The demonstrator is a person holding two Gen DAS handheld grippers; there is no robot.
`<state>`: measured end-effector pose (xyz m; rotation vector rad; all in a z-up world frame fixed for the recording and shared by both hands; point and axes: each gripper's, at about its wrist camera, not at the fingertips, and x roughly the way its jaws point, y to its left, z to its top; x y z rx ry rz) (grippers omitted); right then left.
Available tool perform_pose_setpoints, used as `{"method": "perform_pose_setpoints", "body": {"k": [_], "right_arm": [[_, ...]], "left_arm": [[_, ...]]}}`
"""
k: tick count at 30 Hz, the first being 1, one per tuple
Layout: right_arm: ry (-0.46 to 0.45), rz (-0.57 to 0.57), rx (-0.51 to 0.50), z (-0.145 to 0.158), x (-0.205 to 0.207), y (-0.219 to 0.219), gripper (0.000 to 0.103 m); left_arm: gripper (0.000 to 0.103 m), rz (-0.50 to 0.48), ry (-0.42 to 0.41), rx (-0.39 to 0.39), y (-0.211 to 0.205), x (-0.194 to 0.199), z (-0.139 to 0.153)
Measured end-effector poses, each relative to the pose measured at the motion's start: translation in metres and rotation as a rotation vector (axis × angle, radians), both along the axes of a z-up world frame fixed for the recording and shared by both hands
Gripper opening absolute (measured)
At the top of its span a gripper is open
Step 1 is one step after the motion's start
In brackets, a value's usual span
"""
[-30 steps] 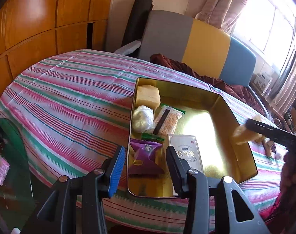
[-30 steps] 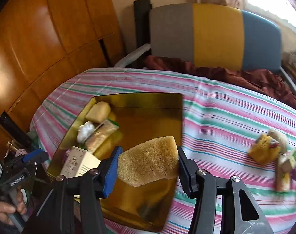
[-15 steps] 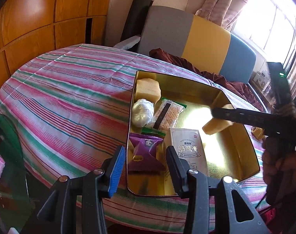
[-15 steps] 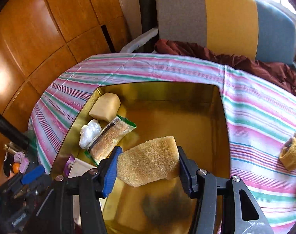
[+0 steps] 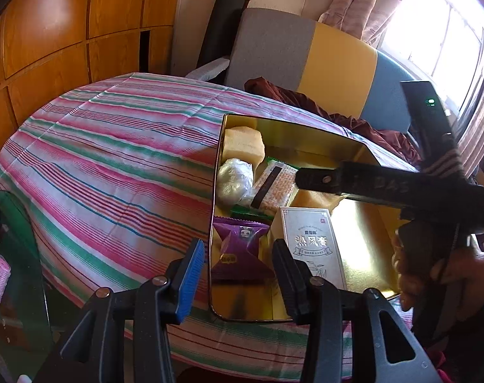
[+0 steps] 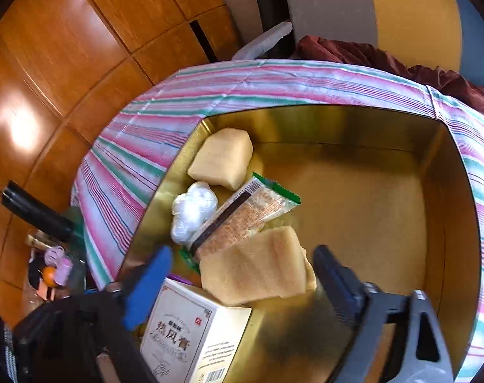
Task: Organize objects
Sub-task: 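Carry the yellow sponge into the tin and release it with the right gripper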
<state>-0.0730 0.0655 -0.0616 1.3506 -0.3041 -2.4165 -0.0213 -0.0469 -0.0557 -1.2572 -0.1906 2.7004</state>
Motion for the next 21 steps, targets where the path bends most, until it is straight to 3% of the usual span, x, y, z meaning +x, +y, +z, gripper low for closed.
{"method": "perform_pose_setpoints", "body": {"k": [13, 21], "right_arm": [[0.071, -0.103, 0.001, 0.028, 0.042, 0.039, 0.1], [0.147, -0.162, 0.075, 0.05, 0.071, 0.081, 0.102]], "left_arm": [[0.045, -0.024, 0.078, -0.049, 0.014, 0.012, 0.019], [0.045, -0.065, 0.119, -0.089, 0.029, 0.02, 0.027]]}}
